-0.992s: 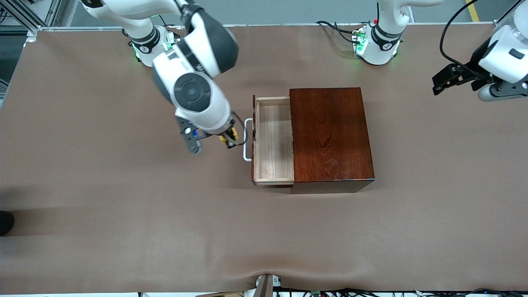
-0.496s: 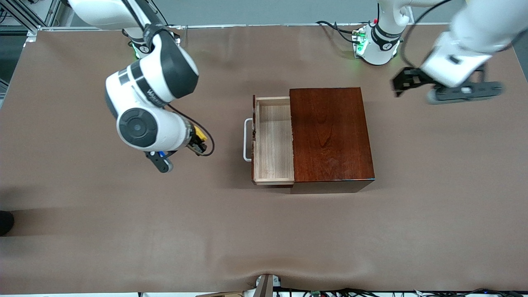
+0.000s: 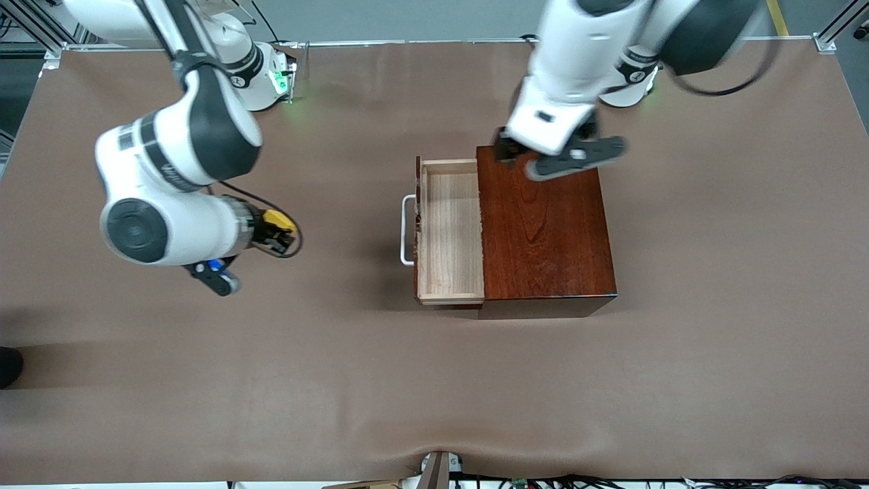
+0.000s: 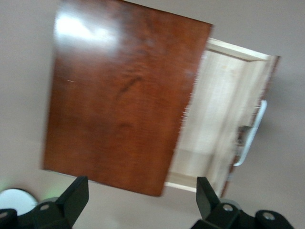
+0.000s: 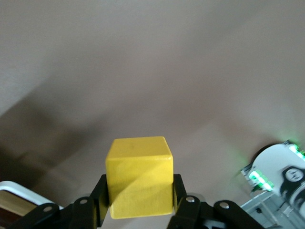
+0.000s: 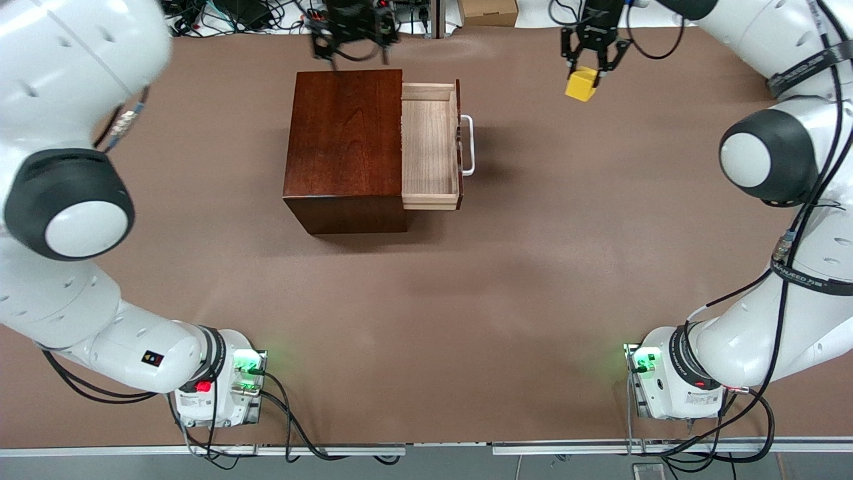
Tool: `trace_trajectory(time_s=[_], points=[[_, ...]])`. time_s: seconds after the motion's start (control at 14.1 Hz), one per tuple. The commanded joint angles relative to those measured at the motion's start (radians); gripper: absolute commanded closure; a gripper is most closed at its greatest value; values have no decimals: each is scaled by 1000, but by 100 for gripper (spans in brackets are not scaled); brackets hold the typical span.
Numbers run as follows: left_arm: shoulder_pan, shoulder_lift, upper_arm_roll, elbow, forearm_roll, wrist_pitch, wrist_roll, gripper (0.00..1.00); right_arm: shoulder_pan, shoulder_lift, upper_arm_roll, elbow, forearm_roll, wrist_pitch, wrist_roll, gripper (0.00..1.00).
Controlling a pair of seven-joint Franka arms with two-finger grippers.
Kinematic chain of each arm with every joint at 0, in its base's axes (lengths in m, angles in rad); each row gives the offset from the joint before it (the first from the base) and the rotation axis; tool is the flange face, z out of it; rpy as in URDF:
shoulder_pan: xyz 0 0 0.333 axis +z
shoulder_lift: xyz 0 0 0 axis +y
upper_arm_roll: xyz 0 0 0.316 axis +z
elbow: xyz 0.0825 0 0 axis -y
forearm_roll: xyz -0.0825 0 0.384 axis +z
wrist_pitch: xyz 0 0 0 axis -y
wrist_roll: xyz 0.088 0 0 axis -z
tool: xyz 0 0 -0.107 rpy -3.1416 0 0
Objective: Open drawer, take yellow block, close drawer
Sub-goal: 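Lift the cube out with the right gripper while the left gripper approaches, then set the cube down with the right gripper while the left gripper hooks the handle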
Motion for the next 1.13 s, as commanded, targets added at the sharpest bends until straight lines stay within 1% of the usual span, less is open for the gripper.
trace_trajectory(time_s=[0.0, 0.14, 0.21, 0.35, 0.43, 0.5, 0.71, 0.78, 0.85, 0.99, 1.06], points=[[-75, 92, 12, 56, 16, 85, -137, 0, -54, -74, 15, -107, -20, 18, -112, 100], [-134, 146, 26, 67, 22, 145, -214, 0, -71, -91, 14, -148, -63, 31, -178, 100], [-162, 175, 30, 76, 34, 187, -256, 0, -85, -105, 15, -182, -77, 59, -200, 100], [-240, 247, 47, 114, 94, 251, -400, 0, -99, -148, 14, -286, -103, 143, -266, 100], [-280, 278, 70, 137, 114, 273, -454, 0, -106, -165, 14, -334, -118, 184, -290, 100], [-323, 310, 104, 150, 116, 291, -484, 0, -117, -173, 14, -366, -142, 211, -312, 100], [-499, 383, 277, 199, 114, 352, -561, 0, -149, -188, 14, -429, -172, 261, -372, 100], [-553, 411, 318, 223, 113, 381, -577, 0, -156, -189, 14, -460, -198, 290, -387, 100], [-582, 437, 352, 234, 113, 414, -615, 0, -171, -196, 15, -495, -222, 335, -407, 100], [-603, 462, 365, 240, 113, 475, -652, 0, -206, -212, 15, -573, -232, 431, -468, 100], [-603, 465, 368, 240, 113, 480, -653, 0, -224, -217, 15, -593, -232, 458, -505, 100]])
